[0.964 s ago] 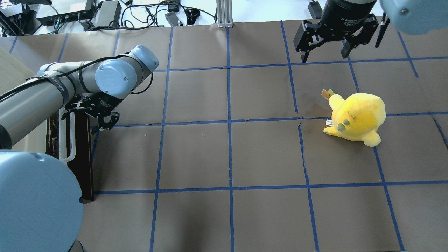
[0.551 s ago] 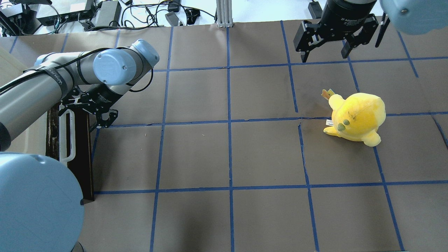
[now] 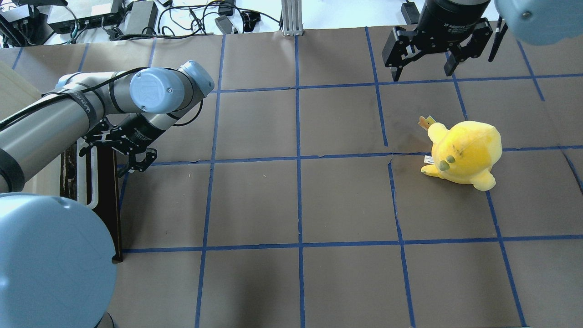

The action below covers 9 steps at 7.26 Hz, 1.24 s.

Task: Pull drawer sideways
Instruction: 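Align the open left gripper fingers around the white handle bar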

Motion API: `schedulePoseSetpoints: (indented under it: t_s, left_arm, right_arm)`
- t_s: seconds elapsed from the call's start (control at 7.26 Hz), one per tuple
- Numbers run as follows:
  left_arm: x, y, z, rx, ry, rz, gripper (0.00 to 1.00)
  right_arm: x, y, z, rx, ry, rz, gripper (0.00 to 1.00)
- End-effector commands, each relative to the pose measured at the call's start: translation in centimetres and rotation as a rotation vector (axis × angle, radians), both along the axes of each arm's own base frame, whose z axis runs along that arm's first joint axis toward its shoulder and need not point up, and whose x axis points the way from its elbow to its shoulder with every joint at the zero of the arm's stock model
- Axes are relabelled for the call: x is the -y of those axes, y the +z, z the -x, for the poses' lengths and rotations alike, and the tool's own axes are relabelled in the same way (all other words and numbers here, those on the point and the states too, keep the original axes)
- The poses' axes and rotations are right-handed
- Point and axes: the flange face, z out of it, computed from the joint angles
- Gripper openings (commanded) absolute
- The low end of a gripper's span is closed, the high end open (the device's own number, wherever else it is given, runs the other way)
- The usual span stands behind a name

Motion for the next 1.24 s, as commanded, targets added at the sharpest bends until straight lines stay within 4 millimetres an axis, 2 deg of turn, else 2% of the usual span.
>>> schedulePoseSetpoints:
  t_s: [0.0,0.28,0.55,0.83,1.1]
  left_arm:
    - [-0.73,-2.88,0.83,0.051,-0.054,-0.039,1.0]
    - [-0.82,-3.4,0.9,0.062,-0.052,-0.031,1.0]
    - [-0.89,-2.68,0.9,0.062,-0.052,-0.034,1.0]
    - [-1.24,-3.62,0.83,0.116,-0.116,-0.047,1.0]
    - [-1.58,-2.92,0.52,0.145,-0.155,-0.065,1.0]
  right_arm:
    - [0.0,0.0,0.0,0.0,0.0,0.0,1.0]
    - [0.0,0.0,0.0,0.0,0.0,0.0,1.0]
    - [0.0,0.0,0.0,0.0,0.0,0.0,1.0]
    - [0.0,0.0,0.0,0.0,0.0,0.0,1.0]
    - [0.0,0.0,0.0,0.0,0.0,0.0,1.0]
